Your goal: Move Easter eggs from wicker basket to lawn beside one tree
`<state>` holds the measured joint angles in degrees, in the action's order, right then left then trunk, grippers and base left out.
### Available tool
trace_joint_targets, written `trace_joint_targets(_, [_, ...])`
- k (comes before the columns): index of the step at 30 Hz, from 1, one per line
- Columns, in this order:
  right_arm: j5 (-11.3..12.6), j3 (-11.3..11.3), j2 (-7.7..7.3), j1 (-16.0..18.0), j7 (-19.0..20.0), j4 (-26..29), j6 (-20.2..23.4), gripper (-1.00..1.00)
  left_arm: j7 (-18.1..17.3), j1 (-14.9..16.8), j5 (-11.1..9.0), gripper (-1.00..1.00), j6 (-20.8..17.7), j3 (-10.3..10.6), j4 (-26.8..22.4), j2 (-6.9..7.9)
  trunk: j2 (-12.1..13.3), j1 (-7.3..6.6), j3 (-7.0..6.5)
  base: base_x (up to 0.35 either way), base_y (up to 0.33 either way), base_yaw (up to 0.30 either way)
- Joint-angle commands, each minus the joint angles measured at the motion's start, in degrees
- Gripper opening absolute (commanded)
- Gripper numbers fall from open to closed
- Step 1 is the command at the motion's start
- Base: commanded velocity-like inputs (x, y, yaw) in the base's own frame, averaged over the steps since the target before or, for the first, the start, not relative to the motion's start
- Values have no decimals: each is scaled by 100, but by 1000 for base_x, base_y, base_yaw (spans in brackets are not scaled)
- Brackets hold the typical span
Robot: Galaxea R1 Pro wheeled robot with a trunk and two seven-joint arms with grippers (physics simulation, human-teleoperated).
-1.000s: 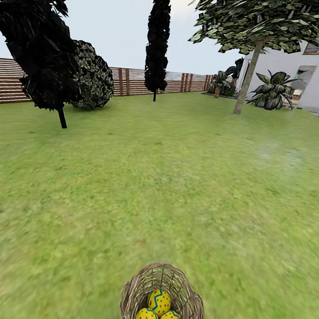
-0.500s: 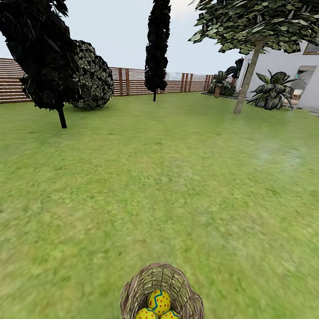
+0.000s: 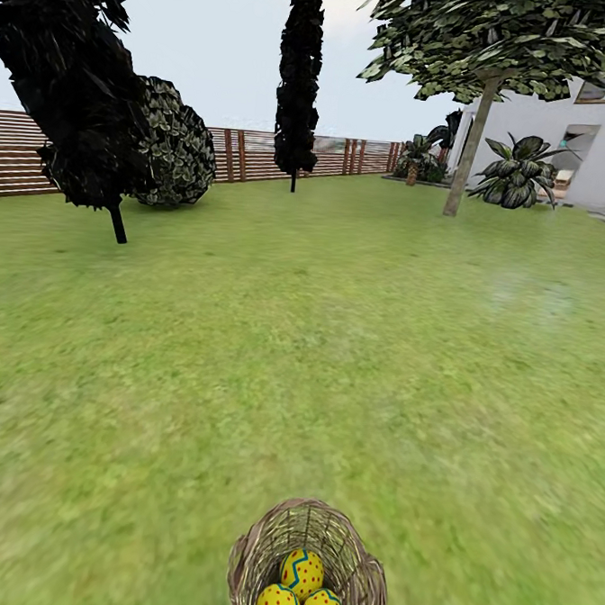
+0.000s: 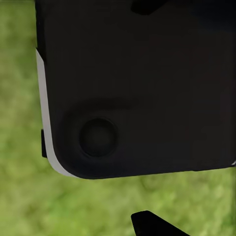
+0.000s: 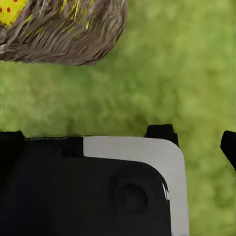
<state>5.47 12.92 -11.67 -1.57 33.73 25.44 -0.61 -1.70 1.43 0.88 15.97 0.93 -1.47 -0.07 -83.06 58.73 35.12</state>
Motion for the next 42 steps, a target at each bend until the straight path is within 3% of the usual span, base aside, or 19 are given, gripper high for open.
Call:
trace_joint_targets(1, [38,13,18,-103,35,313,193,100,-6,4,8,100,20,6,6,0,-2,0,4,0,0,0])
trace_joint_targets(5, [26,69,141,-698,18,2177,1369,100,-6,6,8,100,20,5,6,-4,-2,0,4,0,0,0])
trace_joint_targets(7, [-5,290,380,-1160,-94,3711,2196,100,-6,6,8,100,20,4,6,-8,-2,0,4,0,0,0])
trace_joint_targets(12, [-63,533,821,-1459,-427,5356,3203,100,-6,6,8,100,20,4,6,-10,-2,0,4,0,0,0])
trace_joint_targets(15, [-72,571,908,-1506,-537,5853,3422,100,-6,6,7,100,20,4,6,-10,-2,0,4,0,0,0])
trace_joint_targets(19, [-73,579,963,-1536,-593,6326,3736,100,-6,7,8,100,20,6,6,-10,-2,0,4,0,0,0])
trace_joint_targets(25, [-65,524,980,-1543,-610,6495,4191,100,-6,5,8,100,20,5,6,-16,-2,0,4,0,0,0])
trace_joint_targets(30, [-28,489,982,-1540,-602,6519,4269,100,-6,6,8,100,20,7,6,-18,-2,0,4,0,0,0])
trace_joint_targets(32, [-11,378,978,-1540,-547,6523,4279,100,-6,6,8,100,20,8,6,-19,-2,0,4,0,0,0])
trace_joint_targets(35, [-34,-46,952,-1539,-447,6527,4326,100,-6,7,8,100,20,6,6,-19,-2,0,4,0,0,0])
trace_joint_targets(37, [-42,-159,959,-1534,-428,6530,4472,100,-6,5,8,100,20,5,6,-19,-2,0,4,0,0,0])
trace_joint_targets(40, [-48,-290,974,-1490,-417,6534,5169,100,-6,4,8,100,20,6,6,-19,-2,0,4,0,0,0])
trace_joint_targets(42, [-47,-327,977,-1473,-426,6534,5346,100,-6,5,8,100,20,5,6,-19,-2,0,4,0,0,0])
